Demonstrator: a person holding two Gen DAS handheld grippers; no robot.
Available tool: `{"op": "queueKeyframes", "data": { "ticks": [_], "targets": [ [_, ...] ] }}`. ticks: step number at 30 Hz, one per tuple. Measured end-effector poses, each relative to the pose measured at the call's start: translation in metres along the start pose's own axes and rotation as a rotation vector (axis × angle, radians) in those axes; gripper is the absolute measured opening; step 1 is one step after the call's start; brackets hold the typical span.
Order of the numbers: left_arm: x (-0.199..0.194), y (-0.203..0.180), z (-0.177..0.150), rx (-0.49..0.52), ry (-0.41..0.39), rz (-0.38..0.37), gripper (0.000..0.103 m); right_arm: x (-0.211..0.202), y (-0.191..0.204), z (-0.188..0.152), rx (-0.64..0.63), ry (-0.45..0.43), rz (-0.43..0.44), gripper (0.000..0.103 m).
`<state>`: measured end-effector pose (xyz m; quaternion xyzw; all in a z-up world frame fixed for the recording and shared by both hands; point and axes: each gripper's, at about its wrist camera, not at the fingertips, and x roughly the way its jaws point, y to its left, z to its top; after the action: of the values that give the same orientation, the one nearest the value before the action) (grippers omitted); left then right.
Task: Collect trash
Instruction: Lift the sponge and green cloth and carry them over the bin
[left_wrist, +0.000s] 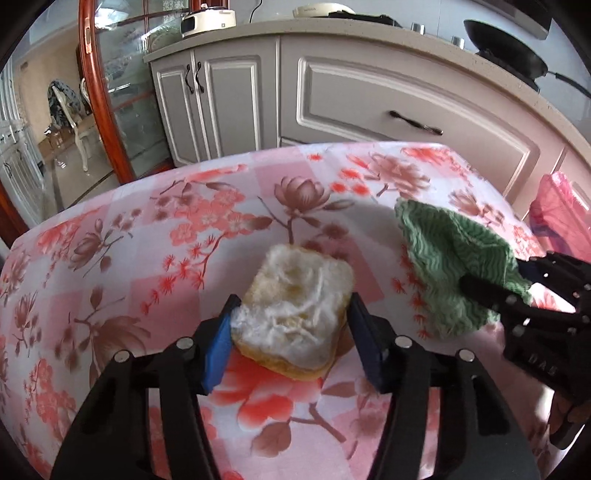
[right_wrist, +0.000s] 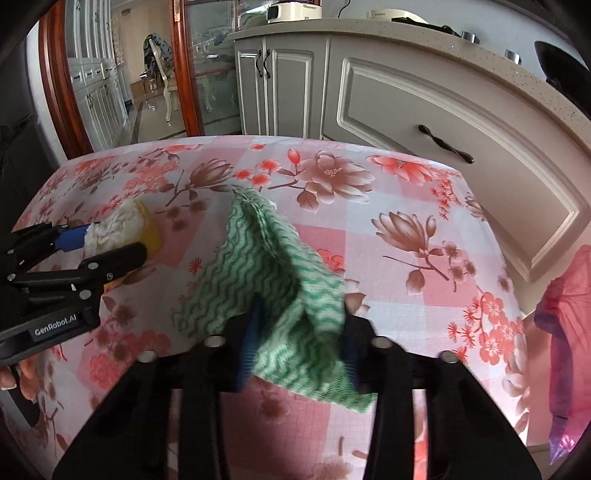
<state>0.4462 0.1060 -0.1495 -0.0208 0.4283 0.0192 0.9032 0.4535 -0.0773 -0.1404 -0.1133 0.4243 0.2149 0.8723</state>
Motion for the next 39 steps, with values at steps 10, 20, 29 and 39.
{"op": "queueKeyframes", "data": {
  "ticks": [10,20,29,39],
  "targets": [
    [-0.031,-0.010,-0.021,0.026,-0.047,-0.053,0.046,-0.040,0.000,-0.027,0.051,-0.052,-0.006,0.009],
    [-0.129,-0.026,-0.060,0.011,-0.235,-0.047,0.046,-0.135,-0.001,-0.069,0.141,-0.200,-0.072,0.009],
    [-0.219,-0.061,-0.084,0.075,-0.422,-0.085,0.046,-0.226,0.004,-0.109,0.156,-0.343,-0.161,0.009],
    [-0.277,-0.114,-0.100,0.148,-0.542,-0.173,0.046,-0.287,-0.023,-0.142,0.218,-0.419,-0.244,0.009]
  ]
}}
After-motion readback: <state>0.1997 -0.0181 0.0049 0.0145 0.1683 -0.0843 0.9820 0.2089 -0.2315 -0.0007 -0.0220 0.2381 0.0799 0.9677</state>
